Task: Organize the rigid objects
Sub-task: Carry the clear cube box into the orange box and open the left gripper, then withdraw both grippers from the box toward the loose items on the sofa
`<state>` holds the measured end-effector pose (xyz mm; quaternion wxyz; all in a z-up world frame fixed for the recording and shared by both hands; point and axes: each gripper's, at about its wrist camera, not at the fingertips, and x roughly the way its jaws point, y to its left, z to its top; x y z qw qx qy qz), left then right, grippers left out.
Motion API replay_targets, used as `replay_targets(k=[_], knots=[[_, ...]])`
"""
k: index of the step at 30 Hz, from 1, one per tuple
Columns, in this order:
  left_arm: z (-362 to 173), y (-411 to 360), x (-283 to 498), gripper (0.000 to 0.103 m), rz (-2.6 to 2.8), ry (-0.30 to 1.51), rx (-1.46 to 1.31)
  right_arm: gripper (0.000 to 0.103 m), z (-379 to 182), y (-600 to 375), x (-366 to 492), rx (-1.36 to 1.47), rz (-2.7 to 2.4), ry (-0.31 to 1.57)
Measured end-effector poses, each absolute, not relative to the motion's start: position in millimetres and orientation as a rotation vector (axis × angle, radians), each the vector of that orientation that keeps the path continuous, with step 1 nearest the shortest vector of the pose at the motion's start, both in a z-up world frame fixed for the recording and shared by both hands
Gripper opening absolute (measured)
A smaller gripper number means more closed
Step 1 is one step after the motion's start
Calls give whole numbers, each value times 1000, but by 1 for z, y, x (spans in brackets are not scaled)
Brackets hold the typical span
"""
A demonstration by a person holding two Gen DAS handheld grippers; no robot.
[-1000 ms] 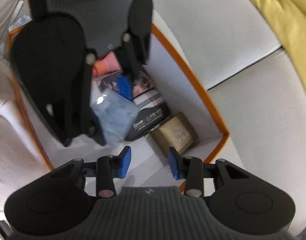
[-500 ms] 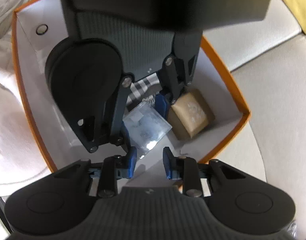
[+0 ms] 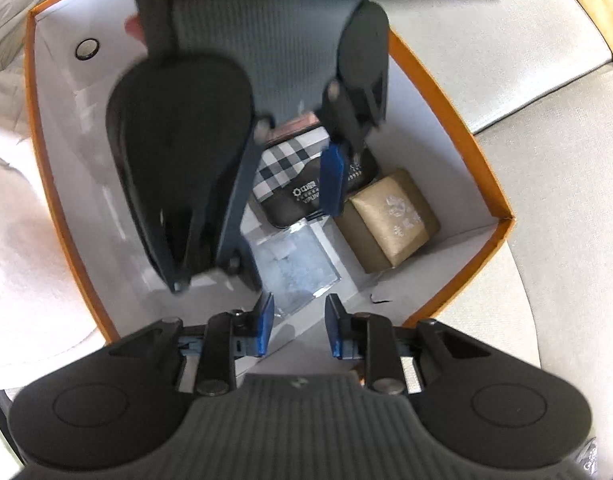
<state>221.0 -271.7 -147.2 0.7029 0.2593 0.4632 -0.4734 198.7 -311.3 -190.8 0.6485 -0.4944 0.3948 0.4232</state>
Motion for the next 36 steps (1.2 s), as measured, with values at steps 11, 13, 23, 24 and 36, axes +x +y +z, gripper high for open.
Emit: replay_targets(k=[11,13,23,24,36], knots=[[-161,-251,219,43,-1009,1167,306,30,-199,-298,184,-1237,990,820],[-161,-252,219,42,-1001,1164,288,30,-202,-295,185,-1251,998,823],[-155,-243,217,38,-894,1142,212,30,-223,-290,193,-1345,937,756],[-153,-242,213,38,-883,1140,213,30,-223,-290,193,-1346,942,755],[-102,-203,225,38,-773,1062,191,35,-213,-276,170,-1387,935,725]])
